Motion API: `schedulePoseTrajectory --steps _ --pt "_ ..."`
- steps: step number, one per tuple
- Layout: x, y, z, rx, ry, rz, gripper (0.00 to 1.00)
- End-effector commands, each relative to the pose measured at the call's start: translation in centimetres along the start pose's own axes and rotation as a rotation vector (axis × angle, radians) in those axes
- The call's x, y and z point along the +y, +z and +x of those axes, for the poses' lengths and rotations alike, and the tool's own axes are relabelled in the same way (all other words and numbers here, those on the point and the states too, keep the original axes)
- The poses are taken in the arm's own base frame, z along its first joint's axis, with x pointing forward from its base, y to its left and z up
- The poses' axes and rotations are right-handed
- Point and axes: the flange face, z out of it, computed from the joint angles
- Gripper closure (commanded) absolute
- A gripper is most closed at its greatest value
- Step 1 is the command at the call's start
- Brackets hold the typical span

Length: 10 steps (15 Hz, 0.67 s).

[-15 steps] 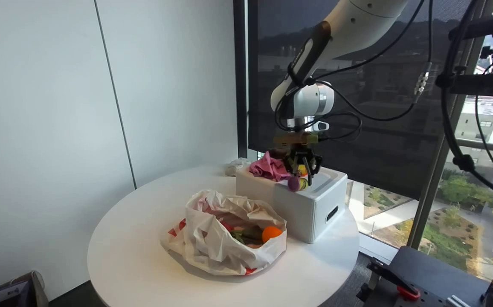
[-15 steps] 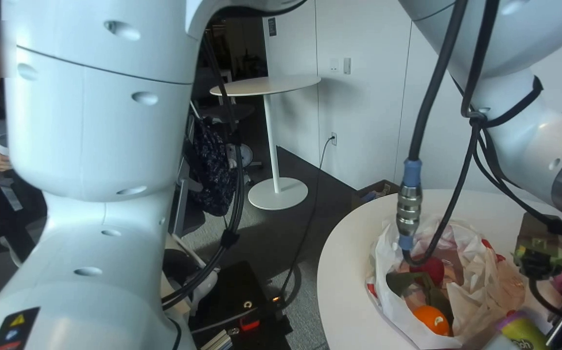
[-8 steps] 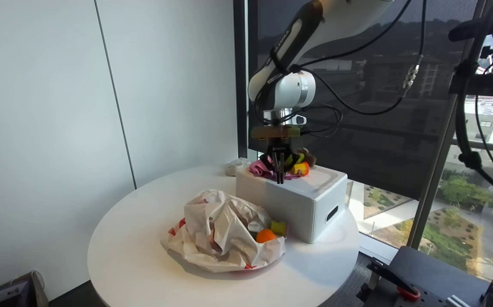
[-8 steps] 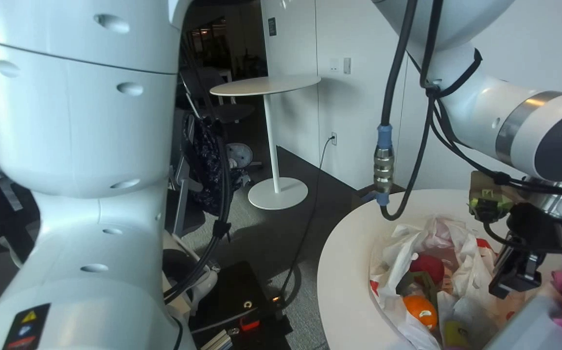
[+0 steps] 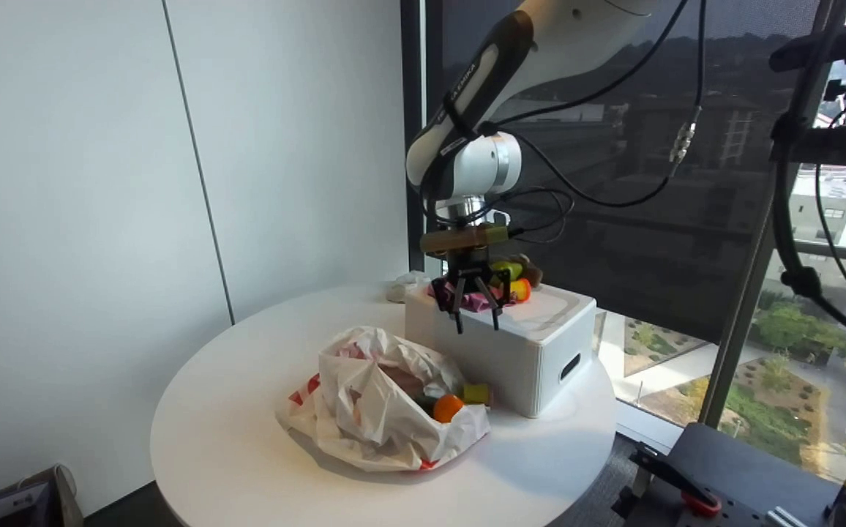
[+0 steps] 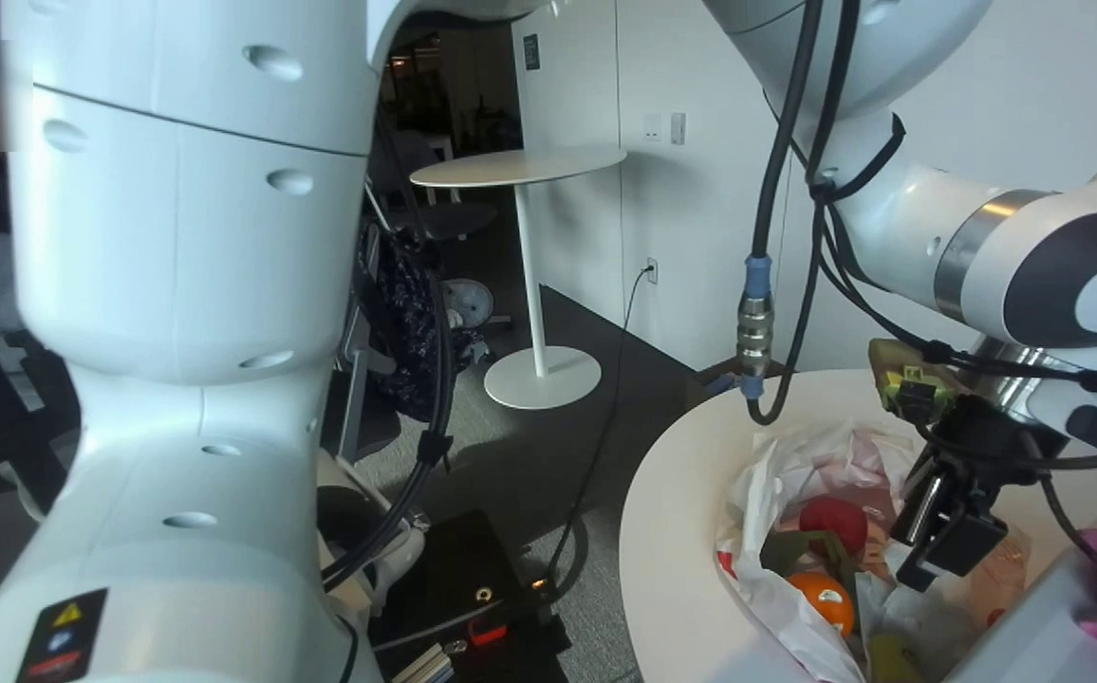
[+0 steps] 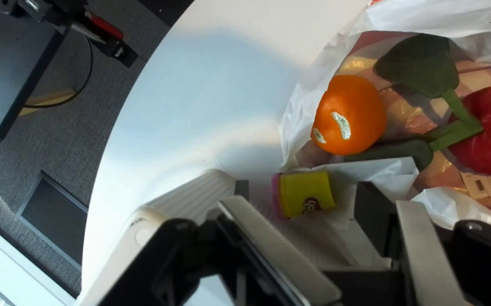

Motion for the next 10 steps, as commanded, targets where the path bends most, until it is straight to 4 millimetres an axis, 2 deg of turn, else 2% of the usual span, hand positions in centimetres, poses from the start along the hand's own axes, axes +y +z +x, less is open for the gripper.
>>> schedulePoseTrajectory --steps 1,6,10 --pt "-0.2 1.4 2.5 -0.021 -0.055 0.013 0.02" --pt "-0.4 5.5 4.9 -0.028 -0.064 0.083 0.00" --pt "-0.7 6.8 3.7 -0.063 -0.058 0.185 0.00"
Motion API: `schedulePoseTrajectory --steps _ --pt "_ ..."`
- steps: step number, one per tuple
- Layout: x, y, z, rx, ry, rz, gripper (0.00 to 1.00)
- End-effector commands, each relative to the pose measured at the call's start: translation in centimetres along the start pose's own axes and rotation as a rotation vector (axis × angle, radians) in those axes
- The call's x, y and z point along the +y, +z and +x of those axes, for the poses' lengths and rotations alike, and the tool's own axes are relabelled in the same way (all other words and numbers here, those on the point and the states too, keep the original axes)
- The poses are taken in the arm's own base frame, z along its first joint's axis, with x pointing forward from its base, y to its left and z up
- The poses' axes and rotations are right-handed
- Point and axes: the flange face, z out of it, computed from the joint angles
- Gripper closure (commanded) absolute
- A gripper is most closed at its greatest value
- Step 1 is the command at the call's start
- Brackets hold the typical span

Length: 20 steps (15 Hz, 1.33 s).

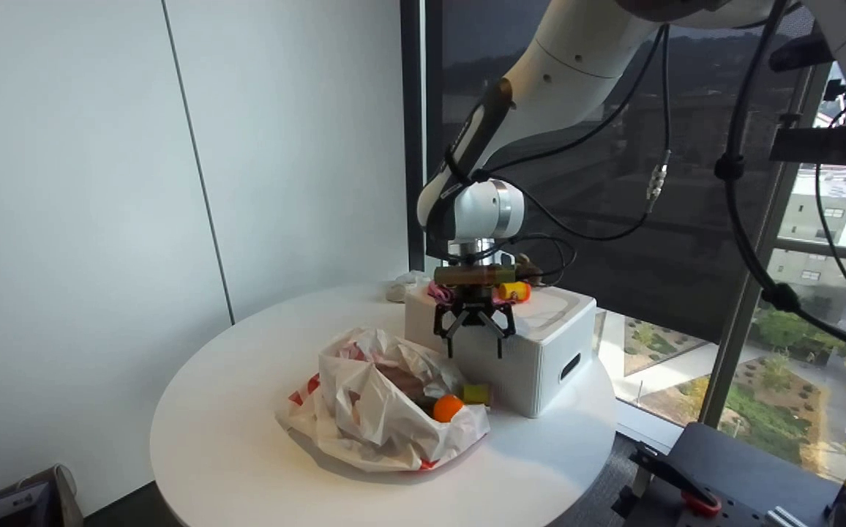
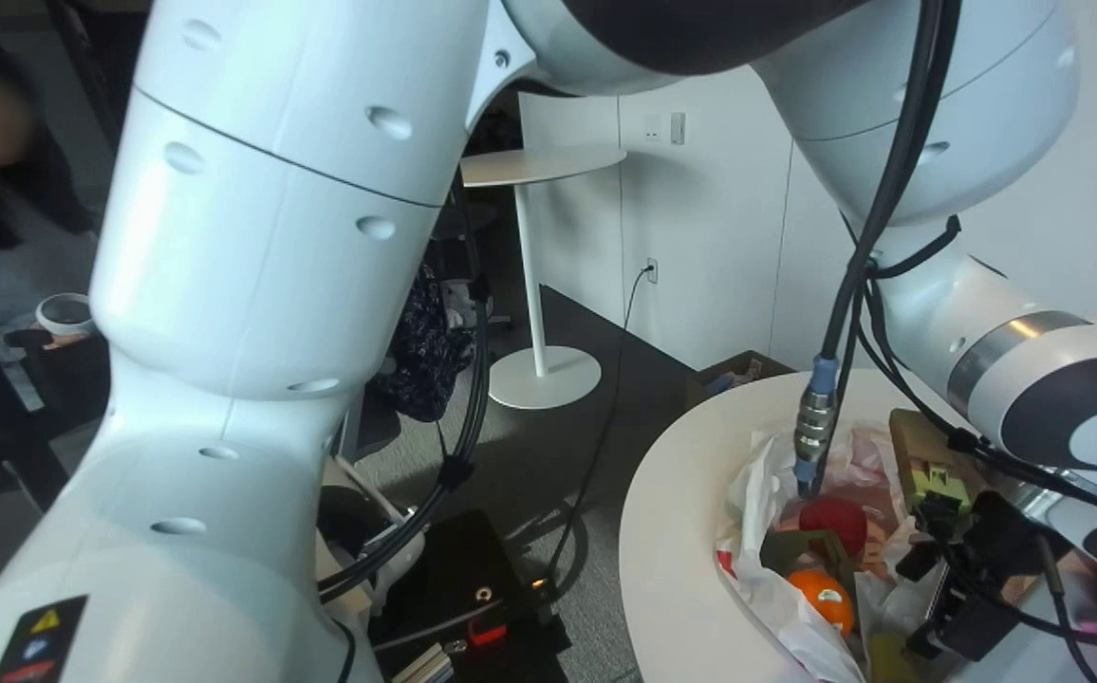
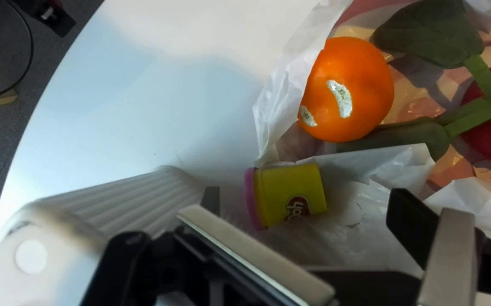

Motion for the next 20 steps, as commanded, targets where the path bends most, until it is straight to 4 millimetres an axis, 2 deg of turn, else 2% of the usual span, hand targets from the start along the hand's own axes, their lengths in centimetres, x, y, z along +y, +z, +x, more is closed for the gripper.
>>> schedulePoseTrajectory --steps 1,5,11,15,20 --pt "-0.6 0.1 -0.9 0.017 -0.019 0.080 0.00" --pt "0.1 1.7 -0.8 0.075 -0.022 0.050 0.00" --pt "2.0 4.5 -2.9 0.038 -0.042 0.020 0.00" --pt "1.9 5.7 -3.1 0.050 -0.141 -0.012 0.00" --pt "1.1 5.8 -2.6 0.105 -0.246 -0.011 0.00"
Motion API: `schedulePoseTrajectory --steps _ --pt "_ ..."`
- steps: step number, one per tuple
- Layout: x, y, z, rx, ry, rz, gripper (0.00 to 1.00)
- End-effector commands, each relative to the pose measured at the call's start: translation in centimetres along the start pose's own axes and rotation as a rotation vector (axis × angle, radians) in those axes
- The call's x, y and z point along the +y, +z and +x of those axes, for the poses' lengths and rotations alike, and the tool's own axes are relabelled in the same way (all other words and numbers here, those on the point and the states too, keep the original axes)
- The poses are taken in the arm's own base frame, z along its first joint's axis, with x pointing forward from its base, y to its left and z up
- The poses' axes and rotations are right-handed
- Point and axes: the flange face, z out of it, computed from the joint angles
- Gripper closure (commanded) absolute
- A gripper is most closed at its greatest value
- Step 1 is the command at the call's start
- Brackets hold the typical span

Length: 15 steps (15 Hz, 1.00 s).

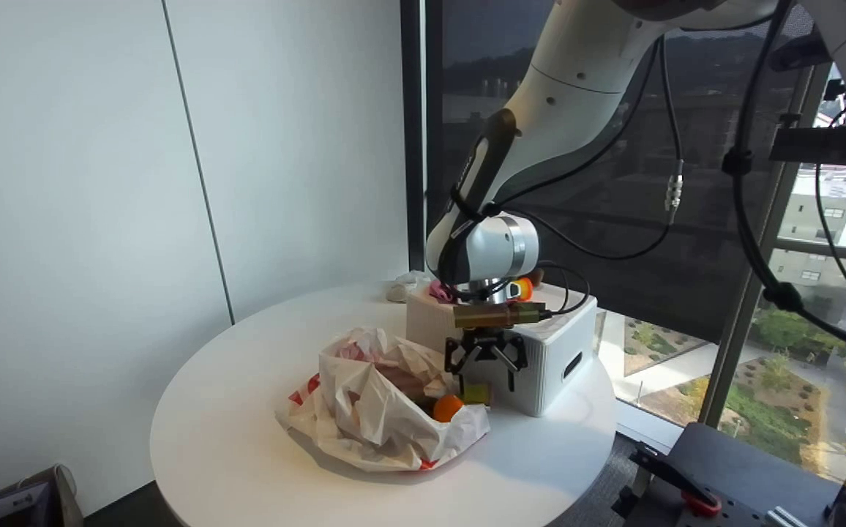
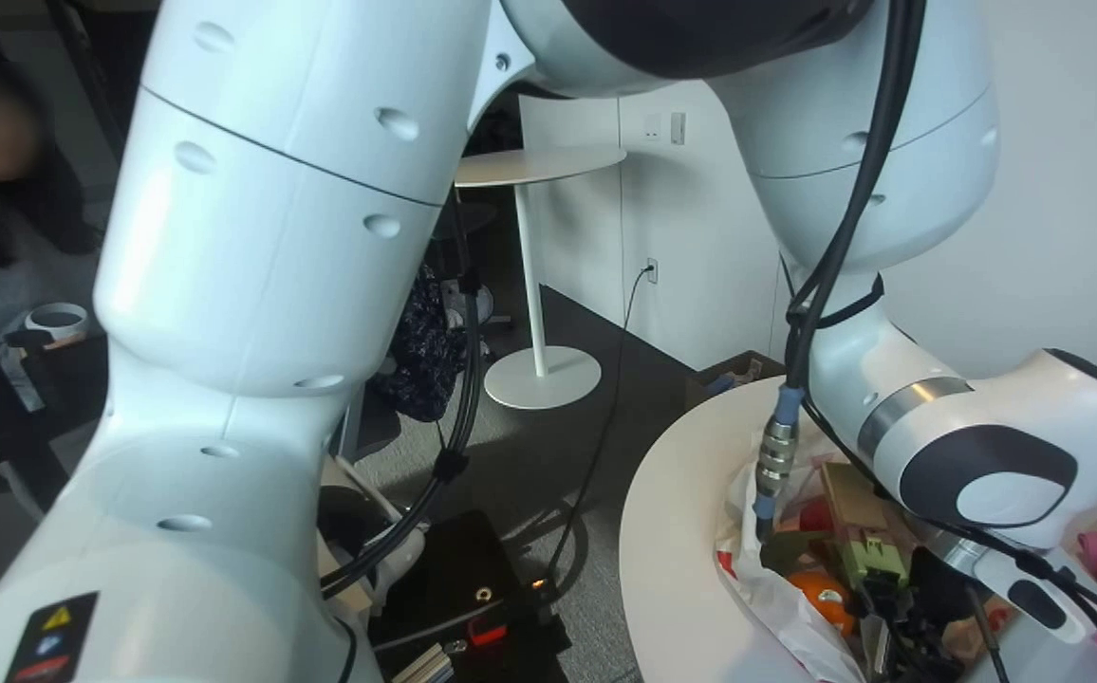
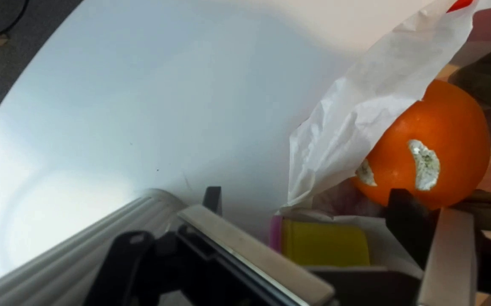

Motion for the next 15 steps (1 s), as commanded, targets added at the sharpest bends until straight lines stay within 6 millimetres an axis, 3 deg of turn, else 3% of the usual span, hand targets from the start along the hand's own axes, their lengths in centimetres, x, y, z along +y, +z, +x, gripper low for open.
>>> schedulePoseTrajectory --steps 1,9,15 --pt "-0.7 -0.3 -0.1 0.050 -0.070 0.023 0.00" --pt "-1.7 -0.1 -0.4 0.046 -0.106 0.025 0.00" --pt "-1.7 1.0 0.8 0.073 -0.045 0.041 0.00"
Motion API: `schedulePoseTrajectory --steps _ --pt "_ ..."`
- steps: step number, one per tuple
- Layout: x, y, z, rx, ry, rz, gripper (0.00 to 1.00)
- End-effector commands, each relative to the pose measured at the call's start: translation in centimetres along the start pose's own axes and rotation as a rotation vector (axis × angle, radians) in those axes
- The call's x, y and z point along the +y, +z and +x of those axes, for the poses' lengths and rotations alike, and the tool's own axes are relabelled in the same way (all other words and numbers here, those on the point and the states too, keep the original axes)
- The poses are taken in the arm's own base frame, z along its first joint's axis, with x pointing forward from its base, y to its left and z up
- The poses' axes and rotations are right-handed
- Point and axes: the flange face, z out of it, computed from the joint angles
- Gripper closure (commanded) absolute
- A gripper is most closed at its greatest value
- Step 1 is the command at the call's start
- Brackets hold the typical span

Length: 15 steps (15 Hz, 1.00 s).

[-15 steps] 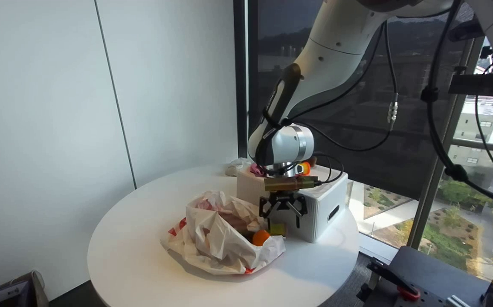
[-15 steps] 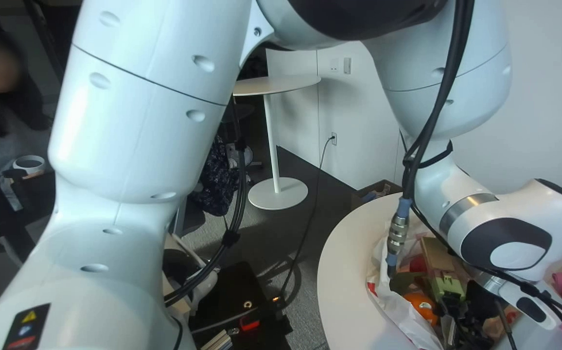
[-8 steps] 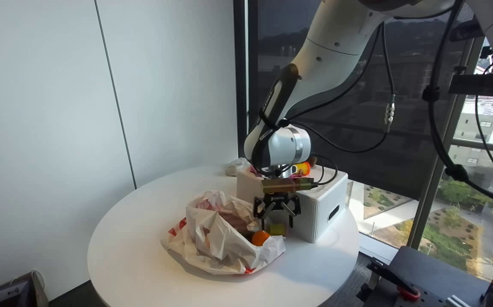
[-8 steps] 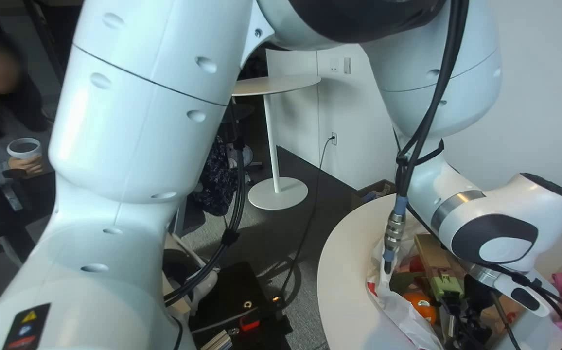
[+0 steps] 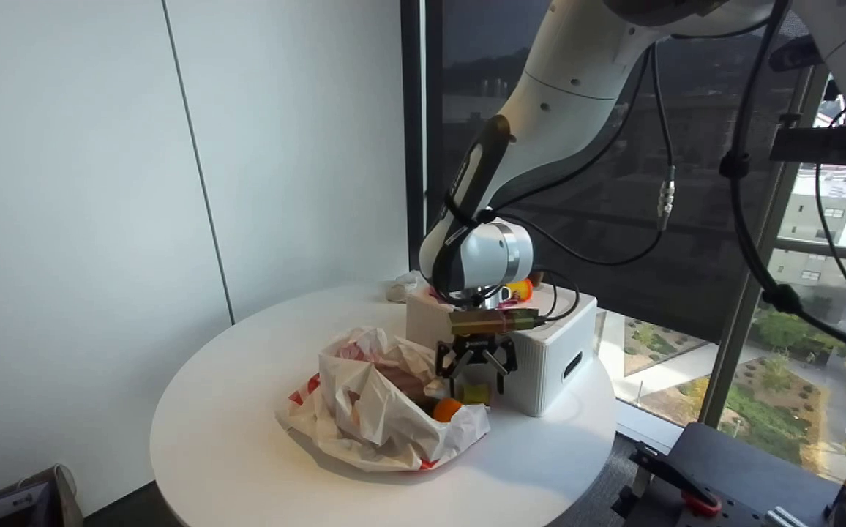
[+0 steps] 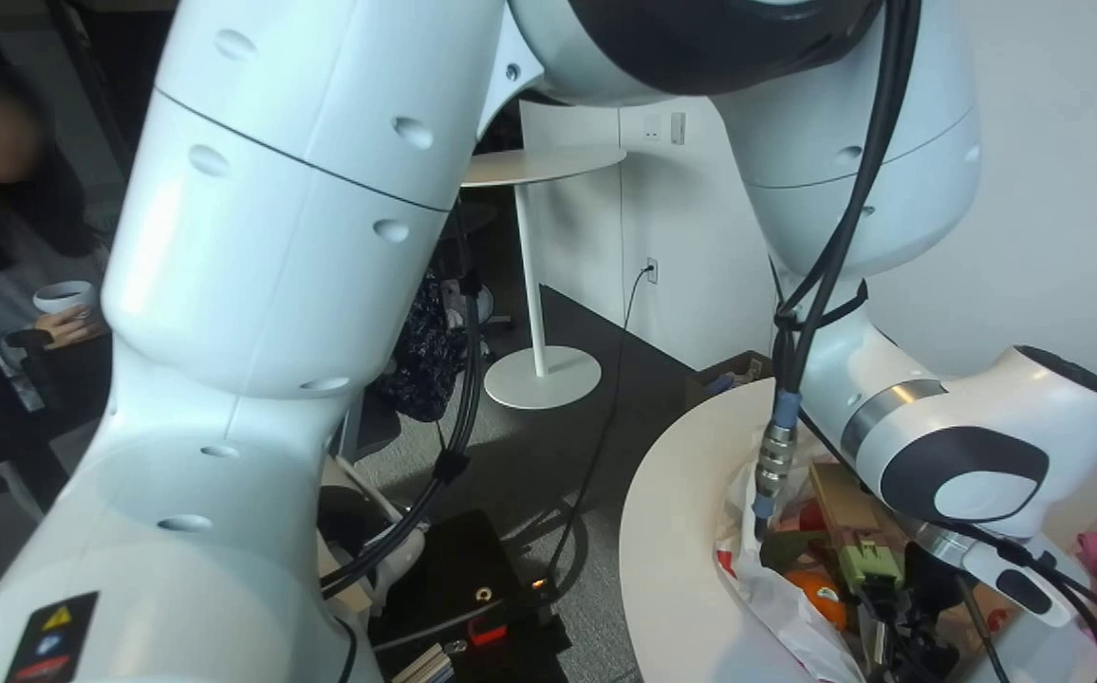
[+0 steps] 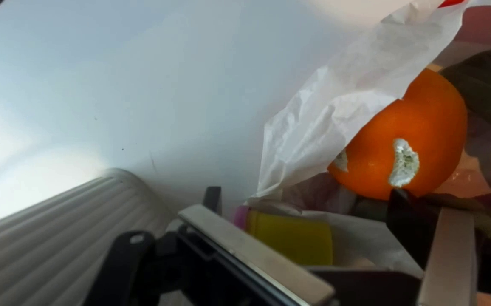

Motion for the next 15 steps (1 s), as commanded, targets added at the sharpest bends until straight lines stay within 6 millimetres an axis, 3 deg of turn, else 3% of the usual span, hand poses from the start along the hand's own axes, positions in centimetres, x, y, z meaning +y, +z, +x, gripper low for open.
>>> schedulePoseTrajectory --steps 1,7,8,9,13,15 --pt "0.0 0.6 1.1 0.042 0.058 0.024 0.00" --pt "0.3 2.0 1.6 0.085 0.102 0.021 0.00" --pt "0.3 2.1 1.5 0.086 0.101 0.019 0.25" --pt "0.2 2.2 1.3 0.080 0.099 0.019 0.26" --pt "-0.1 2.0 -0.1 0.085 0.077 -0.007 0.58" --pt "-0.3 1.9 -0.5 0.094 0.073 -0.025 0.63"
